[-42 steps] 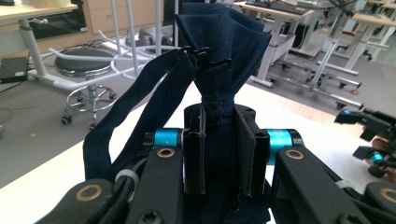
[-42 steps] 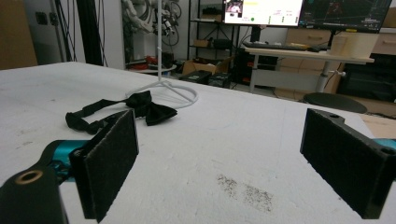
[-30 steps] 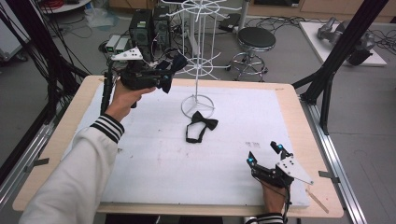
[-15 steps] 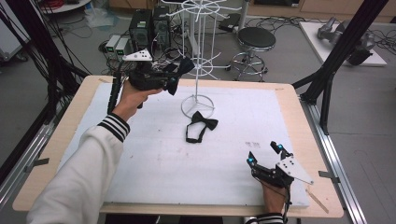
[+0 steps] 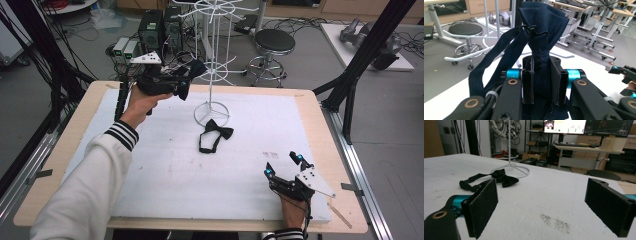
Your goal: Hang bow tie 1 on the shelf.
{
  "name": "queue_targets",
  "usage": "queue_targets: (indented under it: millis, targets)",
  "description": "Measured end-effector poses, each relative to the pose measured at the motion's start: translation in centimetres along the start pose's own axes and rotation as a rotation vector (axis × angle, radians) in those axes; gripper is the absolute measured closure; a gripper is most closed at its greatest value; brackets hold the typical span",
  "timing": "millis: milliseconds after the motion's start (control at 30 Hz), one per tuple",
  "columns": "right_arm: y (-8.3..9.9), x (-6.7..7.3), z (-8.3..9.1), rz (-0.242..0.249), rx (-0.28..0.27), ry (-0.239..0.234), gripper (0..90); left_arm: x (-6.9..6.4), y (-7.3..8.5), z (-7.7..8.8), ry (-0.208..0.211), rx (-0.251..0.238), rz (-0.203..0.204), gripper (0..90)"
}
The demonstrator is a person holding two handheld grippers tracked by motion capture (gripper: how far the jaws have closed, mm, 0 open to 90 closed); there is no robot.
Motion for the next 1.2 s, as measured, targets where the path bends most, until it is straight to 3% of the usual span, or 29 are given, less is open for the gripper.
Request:
queue_targets:
  millis: [333, 933, 1200]
  targets:
    - [0.0, 0.0, 0.0, -0.001, -0.003, -0.001, 10.7, -0.3, -1.9, -0.3, 0.0, -0.015, -0.026, 74.5]
    - [0.0, 0.0, 0.0, -0.009, -0.002, -0.002, 10.7, -0.6, -2.5, -2.4, 0.019, -0.005, -0.021, 74.5]
    - [0.0, 0.0, 0.0, -0.008, 0.0, -0.004, 10.7, -0.6, -2.1, -3.2, 0.023, 0.039, -0.019, 74.4]
Point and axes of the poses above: each handheld gripper's, and its own axes: z roughly backward along the jaws, y roughly out of its underside, x roughly to its left, the point moved 2 cm from there along -z, roughly forward along the jaws, and after that the axes turned 4 degrees about -y, right-handed, at the moved point
